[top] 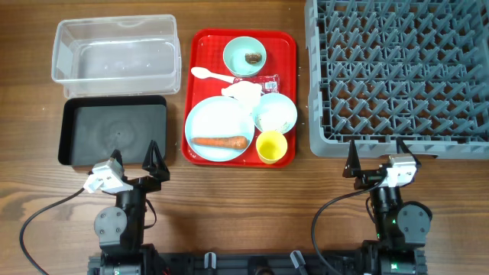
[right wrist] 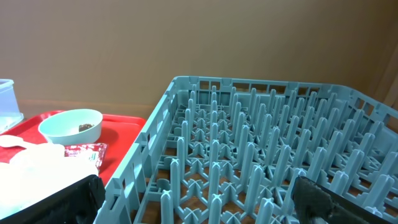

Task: Sort waste into correct bins and load items into the dishwasher rack
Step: 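Raise both arms from rest toward the red tray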

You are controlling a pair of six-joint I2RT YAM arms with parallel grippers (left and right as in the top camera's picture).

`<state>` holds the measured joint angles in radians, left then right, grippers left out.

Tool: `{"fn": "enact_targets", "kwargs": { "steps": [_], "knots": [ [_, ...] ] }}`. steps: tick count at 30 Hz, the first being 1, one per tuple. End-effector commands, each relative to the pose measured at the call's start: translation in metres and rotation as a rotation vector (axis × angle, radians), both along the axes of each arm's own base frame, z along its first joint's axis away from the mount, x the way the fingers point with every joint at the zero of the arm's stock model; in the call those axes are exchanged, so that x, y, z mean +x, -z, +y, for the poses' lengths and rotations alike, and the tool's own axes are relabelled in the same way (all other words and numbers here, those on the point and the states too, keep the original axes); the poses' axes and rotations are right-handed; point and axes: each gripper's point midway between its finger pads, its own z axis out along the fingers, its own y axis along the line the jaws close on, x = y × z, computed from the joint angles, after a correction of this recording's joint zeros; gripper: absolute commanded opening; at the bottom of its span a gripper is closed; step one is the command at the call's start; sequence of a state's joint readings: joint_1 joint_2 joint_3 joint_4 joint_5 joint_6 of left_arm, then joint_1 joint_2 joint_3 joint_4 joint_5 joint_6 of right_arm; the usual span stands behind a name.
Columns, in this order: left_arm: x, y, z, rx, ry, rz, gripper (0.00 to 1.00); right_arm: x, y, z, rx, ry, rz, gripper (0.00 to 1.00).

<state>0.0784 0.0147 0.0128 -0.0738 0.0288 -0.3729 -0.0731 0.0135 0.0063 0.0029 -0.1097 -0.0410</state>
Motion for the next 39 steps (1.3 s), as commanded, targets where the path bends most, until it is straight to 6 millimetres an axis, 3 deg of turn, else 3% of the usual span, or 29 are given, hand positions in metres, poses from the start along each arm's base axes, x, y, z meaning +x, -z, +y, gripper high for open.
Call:
{"fn": "enact_targets", "kwargs": {
  "steps": [1,19,23,25,26,28,31,34,39],
  "knots": [
    [0.0,0.002,-0.003,-0.002,0.013,0.0,1.0,0.0,-0.001,-0.003,0.017,0.016,-0.005,1.0],
    [0.0,0.002,-0.003,-0.002,0.013,-0.001,1.0,0.0,-0.001,-0.001,0.025,0.005,-0.005,1.0],
    [0.0,-0.039,-0.001,0.018,0.003,-0.167,1.0,0.0,-0.005,-0.001,0.024,0.005,-0.02,1.0],
    [-0.003,-0.055,-0.003,0.022,0.012,-0.207,1.0,-0.002,-0.027,0.004,0.012,-0.022,-0.111,1.0],
    [-0.005,-0.064,-0.003,0.029,0.012,-0.216,1.0,-0.005,-0.049,0.004,-0.007,-0.023,-0.201,1.0],
    [-0.009,-0.088,-0.003,0.085,0.009,-0.232,1.0,-0.015,-0.085,0.005,-0.042,-0.02,-0.351,1.0],
    [-0.011,-0.128,-0.003,0.187,0.005,-0.221,1.0,-0.028,-0.121,0.006,-0.052,-0.019,-0.454,1.0],
    [-0.002,-0.167,-0.004,0.203,0.013,-0.198,1.0,-0.047,-0.162,0.013,-0.162,-0.026,-0.549,0.99],
    [0.02,-0.208,-0.014,0.187,0.096,-0.056,1.0,-0.055,-0.203,0.042,-0.24,-0.184,-0.533,1.0]
  ]
}}
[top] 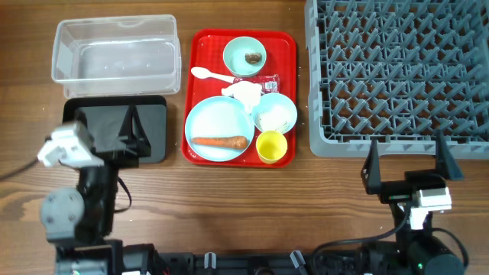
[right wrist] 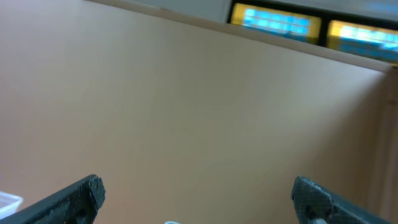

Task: Sort waste into correct bins and load items into the dishwasher rack
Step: 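Raise both arms from rest toward the red tray, then grasp the orange carrot on the blue plate with the left gripper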

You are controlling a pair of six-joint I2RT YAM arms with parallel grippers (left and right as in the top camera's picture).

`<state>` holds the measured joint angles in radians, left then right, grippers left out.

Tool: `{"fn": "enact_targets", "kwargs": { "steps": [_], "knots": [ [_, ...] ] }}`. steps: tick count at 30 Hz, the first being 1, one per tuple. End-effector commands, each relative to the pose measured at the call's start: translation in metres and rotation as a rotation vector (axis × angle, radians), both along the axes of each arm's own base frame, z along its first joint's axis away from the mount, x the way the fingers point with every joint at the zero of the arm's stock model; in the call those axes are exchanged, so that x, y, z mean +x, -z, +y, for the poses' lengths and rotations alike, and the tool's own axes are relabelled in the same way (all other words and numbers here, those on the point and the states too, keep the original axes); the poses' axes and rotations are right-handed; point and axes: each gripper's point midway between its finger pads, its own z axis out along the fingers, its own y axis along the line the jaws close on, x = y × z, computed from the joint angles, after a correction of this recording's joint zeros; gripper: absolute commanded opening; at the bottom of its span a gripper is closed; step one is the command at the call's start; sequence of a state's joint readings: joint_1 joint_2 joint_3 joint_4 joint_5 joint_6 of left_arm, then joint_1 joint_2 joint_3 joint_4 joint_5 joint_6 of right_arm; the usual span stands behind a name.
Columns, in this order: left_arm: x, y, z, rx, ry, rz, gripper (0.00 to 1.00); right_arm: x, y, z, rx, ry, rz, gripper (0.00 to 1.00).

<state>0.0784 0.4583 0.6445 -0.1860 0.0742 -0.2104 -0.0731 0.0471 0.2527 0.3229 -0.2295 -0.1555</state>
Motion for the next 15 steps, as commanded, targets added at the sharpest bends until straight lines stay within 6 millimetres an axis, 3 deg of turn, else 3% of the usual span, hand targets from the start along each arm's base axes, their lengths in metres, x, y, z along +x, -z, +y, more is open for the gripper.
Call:
{"fn": "enact_targets", "kwargs": {
  "steps": [1,5,8,11,15],
  "knots": [
    [0.011,-0.035,-0.007,0.019,0.043,0.059,1.0,0.0,-0.031,0.02,-0.08,-0.091,0.041,1.0],
    [0.029,-0.028,0.01,0.014,-0.045,0.246,1.0,0.024,-0.07,0.023,-0.07,-0.128,0.23,1.0],
    [0.049,-0.019,0.013,0.01,-0.05,0.382,1.0,0.051,-0.086,0.023,-0.052,-0.144,0.452,1.0],
    [0.067,-0.015,0.013,-0.002,-0.042,0.607,1.0,0.081,-0.08,0.02,-0.025,-0.155,0.727,1.0],
    [0.081,0.003,0.015,-0.017,-0.036,0.903,1.0,0.102,-0.058,0.02,0.011,-0.173,0.948,1.0]
  ]
}}
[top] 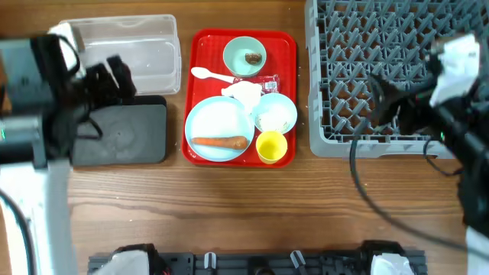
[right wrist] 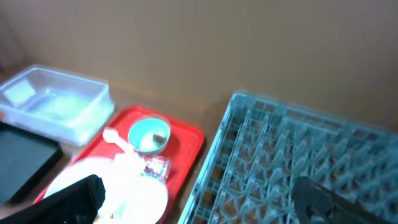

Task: Sort waste into correct bins and load items into the dishwasher rack
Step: 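Grasp the orange carrot on the blue plate with the left gripper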

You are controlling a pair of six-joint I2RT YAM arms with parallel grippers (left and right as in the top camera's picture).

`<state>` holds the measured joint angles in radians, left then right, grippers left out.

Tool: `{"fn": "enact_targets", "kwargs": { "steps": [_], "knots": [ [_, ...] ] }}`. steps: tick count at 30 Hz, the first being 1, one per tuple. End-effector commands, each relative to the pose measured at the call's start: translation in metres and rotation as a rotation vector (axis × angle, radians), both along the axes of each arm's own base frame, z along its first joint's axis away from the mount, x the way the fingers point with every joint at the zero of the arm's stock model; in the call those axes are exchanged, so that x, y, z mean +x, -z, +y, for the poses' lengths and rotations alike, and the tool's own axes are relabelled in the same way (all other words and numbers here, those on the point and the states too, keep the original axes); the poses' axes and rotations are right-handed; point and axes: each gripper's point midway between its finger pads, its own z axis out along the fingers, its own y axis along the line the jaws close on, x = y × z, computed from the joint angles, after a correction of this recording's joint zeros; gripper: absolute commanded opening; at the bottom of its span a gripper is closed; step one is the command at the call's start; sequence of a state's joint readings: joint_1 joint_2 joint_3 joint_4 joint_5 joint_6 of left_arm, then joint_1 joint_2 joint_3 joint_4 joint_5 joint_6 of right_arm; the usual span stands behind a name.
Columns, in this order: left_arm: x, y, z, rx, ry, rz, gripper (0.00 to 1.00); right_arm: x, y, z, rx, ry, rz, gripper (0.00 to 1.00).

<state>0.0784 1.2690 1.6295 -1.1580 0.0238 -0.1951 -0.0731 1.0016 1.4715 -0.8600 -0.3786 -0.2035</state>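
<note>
The red tray (top: 200,46) holds a white plate (top: 218,118) with a carrot (top: 220,142), a yellow cup (top: 271,145), a white bowl (top: 275,113), a teal bowl (top: 244,55) with a brown scrap, a white spoon (top: 208,74), a crumpled napkin (top: 244,93) and a wrapper (top: 269,84). The grey dishwasher rack (top: 397,61) stands on the right. My right gripper (right wrist: 205,202) hangs open and empty high over the rack's front left part. My left gripper (top: 111,76) is raised and blurred over the two bins; its fingers look spread and empty.
A clear plastic bin (top: 149,42) stands at the back left. In front of it lies a black bin (top: 134,134). Bare wooden table (top: 229,206) runs along the front. The right wrist view shows the tray (right wrist: 186,140) left of the rack (right wrist: 298,162).
Both arms have risen and moved away from the front edge. The left gripper is now over the bins and the right one over the rack's front. The tray items have not moved.
Both grippers first rested open at the table's front edge, the right one facing the rack. Then both arms were lifted, the right camera facing the wall. Now they are high over the bins and the rack, both empty.
</note>
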Motion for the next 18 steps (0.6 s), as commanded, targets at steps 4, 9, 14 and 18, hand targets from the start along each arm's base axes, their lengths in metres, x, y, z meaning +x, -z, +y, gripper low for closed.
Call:
{"fn": "enact_targets", "kwargs": {
  "steps": [4,9,14,18],
  "knots": [
    [0.036,0.059,0.002,-0.023,0.011,0.433,1.0,0.025,0.042,0.015,0.079,-0.098,0.283,1.0],
    [0.064,0.118,-0.019,-0.159,0.068,0.585,1.0,0.055,0.08,0.029,0.254,-0.122,0.474,1.0],
    [0.076,0.137,-0.063,-0.417,0.132,0.639,0.88,0.071,0.119,0.027,0.333,-0.057,0.645,1.0],
    [0.064,0.148,-0.081,-0.252,-0.034,0.706,0.84,0.073,0.132,0.022,0.314,-0.021,0.681,1.0]
  ]
}}
